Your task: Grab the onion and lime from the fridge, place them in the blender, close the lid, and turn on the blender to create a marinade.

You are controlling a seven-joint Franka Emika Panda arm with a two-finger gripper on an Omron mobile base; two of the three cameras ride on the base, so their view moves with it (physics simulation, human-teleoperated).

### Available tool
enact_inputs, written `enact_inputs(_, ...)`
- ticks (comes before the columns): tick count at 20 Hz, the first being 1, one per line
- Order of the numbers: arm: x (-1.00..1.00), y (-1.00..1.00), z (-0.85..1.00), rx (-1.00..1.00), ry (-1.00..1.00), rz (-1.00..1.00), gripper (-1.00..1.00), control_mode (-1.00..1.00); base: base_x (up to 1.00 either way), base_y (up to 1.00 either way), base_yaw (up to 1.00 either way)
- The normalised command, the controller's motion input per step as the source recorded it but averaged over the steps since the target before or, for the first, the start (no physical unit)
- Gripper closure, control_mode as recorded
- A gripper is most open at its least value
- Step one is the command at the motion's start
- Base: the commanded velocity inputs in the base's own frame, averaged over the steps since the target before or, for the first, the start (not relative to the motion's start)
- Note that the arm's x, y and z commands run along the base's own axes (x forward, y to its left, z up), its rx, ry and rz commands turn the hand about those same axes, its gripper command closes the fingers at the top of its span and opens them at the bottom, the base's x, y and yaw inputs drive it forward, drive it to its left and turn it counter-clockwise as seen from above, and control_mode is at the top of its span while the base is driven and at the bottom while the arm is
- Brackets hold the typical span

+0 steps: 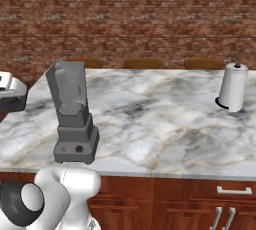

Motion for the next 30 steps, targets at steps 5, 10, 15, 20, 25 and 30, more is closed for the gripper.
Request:
enact_inputs(5,0.32,0.0,0.98,-0.08,-0.03,0.0,1.0,-1.0,0.0,0.0,0.0)
enact_inputs(10,0.34,-0.35,0.34,-0.02,0.03,0.01,1.0,-1.0,0.0,0.0,0.0)
enact_inputs(15,0.18,-0.68,0.17,0.01,0.01,0.02,1.0,-1.0,0.0,0.0,0.0)
enact_inputs(20,0.1,-0.51,0.23,0.0,0.0,0.0,1.0,-1.0,0.0,0.0,0.0)
enact_inputs(25,0.0,-0.14,0.32,0.0,0.0,0.0,1.0,-1.0,0.0,0.0,0.0)
enact_inputs(30,-0.04,0.0,0.09,0.0,-0.07,0.0,1.0,-1.0,0.0,0.0,0.0)
